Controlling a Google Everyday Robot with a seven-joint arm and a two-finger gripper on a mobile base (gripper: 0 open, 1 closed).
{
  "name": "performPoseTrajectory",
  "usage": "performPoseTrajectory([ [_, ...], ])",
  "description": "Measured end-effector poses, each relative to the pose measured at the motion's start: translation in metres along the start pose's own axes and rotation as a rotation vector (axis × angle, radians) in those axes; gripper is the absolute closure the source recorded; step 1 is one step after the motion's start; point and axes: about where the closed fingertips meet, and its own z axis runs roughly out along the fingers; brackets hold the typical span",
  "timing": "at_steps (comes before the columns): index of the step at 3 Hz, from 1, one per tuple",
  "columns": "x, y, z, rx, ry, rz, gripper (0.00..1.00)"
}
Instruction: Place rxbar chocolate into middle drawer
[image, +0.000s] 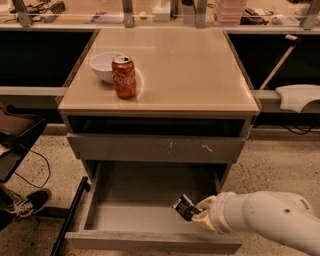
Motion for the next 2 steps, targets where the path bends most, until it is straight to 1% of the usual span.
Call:
performPoseTrajectory([
  [1,0.017,-0.027,0.034,0.076,0.021,0.003,1.00],
  [2,0.020,-0.068,0.061,0.125,0.053,0.069,1.00],
])
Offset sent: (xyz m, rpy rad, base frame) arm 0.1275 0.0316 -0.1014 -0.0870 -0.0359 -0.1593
